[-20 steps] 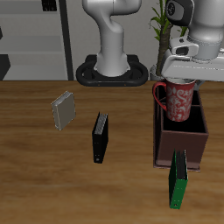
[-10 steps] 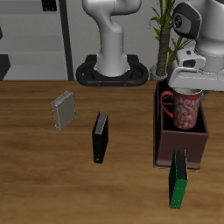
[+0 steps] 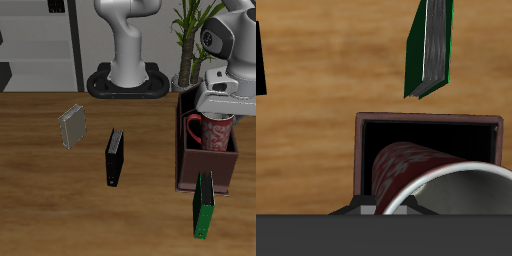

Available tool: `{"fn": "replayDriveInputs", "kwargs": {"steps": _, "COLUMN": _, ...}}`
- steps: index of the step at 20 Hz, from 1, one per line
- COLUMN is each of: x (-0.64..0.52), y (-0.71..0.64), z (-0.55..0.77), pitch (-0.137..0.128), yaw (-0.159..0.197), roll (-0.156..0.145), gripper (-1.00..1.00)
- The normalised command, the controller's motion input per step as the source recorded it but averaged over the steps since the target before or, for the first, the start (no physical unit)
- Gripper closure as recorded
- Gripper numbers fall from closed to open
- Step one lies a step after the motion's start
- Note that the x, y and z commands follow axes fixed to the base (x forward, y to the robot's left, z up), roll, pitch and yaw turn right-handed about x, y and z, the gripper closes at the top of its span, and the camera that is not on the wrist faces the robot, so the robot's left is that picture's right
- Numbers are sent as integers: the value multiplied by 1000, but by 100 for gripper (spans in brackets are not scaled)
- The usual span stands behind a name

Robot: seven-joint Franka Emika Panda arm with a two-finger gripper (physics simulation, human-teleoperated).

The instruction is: Place the red mug into the left desk caddy's right compartment and place the green book into the left desk caddy's back compartment

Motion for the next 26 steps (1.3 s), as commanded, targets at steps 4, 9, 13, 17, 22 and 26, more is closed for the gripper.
{"fn": "replayDriveInputs", "kwargs": {"steps": 4, "x": 28, "y": 69, "z": -257, "pitch": 97, "yaw": -53, "roll": 43, "gripper": -100}}
{"fn": "replayDriveInputs", "kwargs": {"steps": 9, "x": -37, "y": 38, "z": -92, "pitch": 39, "yaw": -27, "roll": 27, "gripper": -100}}
{"fn": "replayDriveInputs", "kwargs": {"steps": 13, "x": -69, "y": 58, "z": 82, "pitch": -14, "yaw": 3, "roll": 17, "gripper": -100}}
{"fn": "replayDriveInputs", "kwargs": {"steps": 17, "x": -107, "y": 10, "z": 177, "pitch": -31, "yaw": 23, "roll": 40, "gripper": -100}}
{"fn": "replayDriveInputs", "kwargs": {"steps": 22, "x": 40, "y": -313, "z": 270, "pitch": -52, "yaw": 44, "roll": 17, "gripper": -100}}
{"fn": "replayDriveInputs", "kwargs": {"steps": 26, "x": 303, "y": -655, "z": 244, "pitch": -35, "yaw": 42, "roll": -25, "gripper": -100}}
